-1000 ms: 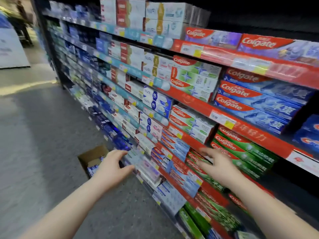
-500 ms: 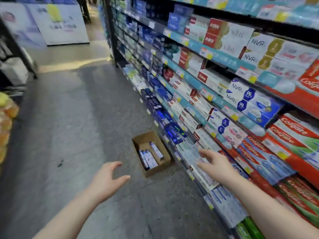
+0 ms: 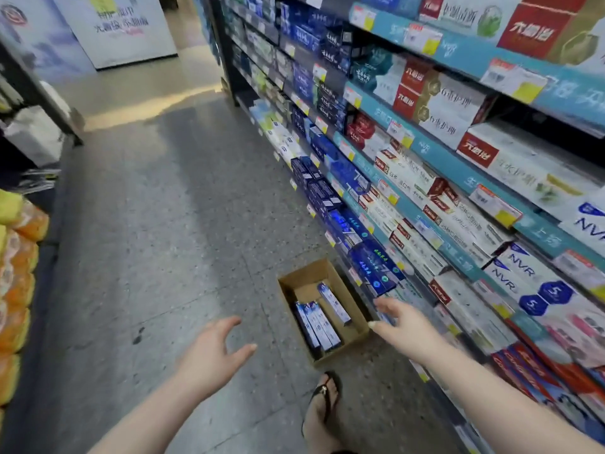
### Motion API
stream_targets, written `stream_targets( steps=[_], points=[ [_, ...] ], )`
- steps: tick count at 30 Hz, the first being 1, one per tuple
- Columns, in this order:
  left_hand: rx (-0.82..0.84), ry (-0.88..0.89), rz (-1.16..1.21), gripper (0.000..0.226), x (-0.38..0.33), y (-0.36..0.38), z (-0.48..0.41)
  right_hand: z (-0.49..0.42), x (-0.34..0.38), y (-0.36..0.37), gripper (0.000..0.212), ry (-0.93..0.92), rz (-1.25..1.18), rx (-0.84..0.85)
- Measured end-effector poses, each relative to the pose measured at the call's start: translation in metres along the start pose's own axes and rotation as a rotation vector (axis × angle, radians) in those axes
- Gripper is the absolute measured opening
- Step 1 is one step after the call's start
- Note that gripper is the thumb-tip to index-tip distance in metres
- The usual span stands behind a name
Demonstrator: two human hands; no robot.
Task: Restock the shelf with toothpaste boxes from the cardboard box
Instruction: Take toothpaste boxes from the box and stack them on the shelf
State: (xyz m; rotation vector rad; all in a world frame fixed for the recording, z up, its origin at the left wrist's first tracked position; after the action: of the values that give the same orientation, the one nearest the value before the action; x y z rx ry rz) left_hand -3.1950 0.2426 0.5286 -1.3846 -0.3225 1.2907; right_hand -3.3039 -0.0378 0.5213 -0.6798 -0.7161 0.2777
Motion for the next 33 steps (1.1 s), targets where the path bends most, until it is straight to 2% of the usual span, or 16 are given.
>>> stream_targets(
  steps=[8,14,16,19,21,22,24,26,28,33],
  points=[
    [0.194,0.014,-0.019,0.058,-0.010,-0.007,-0.171,-0.132,0.026,-0.017,0.053,0.151,-0.017,0.098],
    [0.455,0.026,-0.050,0.060,0.003,0.031,-0.241,-0.193,0.006,-0.002,0.046,0.318,-0.004,0.174],
    [0.528,0.069,-0.078,0.052,0.008,0.045,-0.267,-0.207,-0.008,0.009,0.043,0.387,-0.049,0.165],
    [0.641,0.115,-0.096,0.058,0.018,0.073,-0.308,-0.218,-0.024,0.032,0.032,0.491,-0.089,0.097],
    [0.694,0.139,-0.105,0.064,0.025,0.092,-0.335,-0.233,-0.065,0.072,0.047,0.518,-0.113,0.088],
    [0.724,0.165,-0.122,0.066,0.028,0.101,-0.348,-0.240,-0.081,0.090,0.046,0.516,-0.128,0.095],
    [0.782,0.212,-0.157,0.064,0.037,0.118,-0.375,-0.252,-0.077,0.102,0.028,0.526,-0.087,0.057],
    [0.788,0.248,-0.186,0.062,0.052,0.132,-0.403,-0.270,-0.043,0.097,0.032,0.558,-0.077,-0.024],
    [0.770,0.298,-0.220,0.062,0.071,0.146,-0.431,-0.295,-0.039,0.116,0.037,0.624,-0.110,0.007],
    [0.782,0.322,-0.312,0.063,0.117,0.197,-0.484,-0.369,-0.053,0.181,0.036,0.608,-0.116,0.145]
  ],
)
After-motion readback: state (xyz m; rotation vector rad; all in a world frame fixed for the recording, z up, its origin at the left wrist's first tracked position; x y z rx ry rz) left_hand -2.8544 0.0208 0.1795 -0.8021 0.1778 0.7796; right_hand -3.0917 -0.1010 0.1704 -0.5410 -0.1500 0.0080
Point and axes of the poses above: each hand's wrist, its own z-axis away from the middle knuckle, its own y-axis out of the palm, x = y × z, the point moved 2 cm from there along -z, towards the middle knuckle, and after that the axes turned 11 degrees about y, right-handed, at the moved point
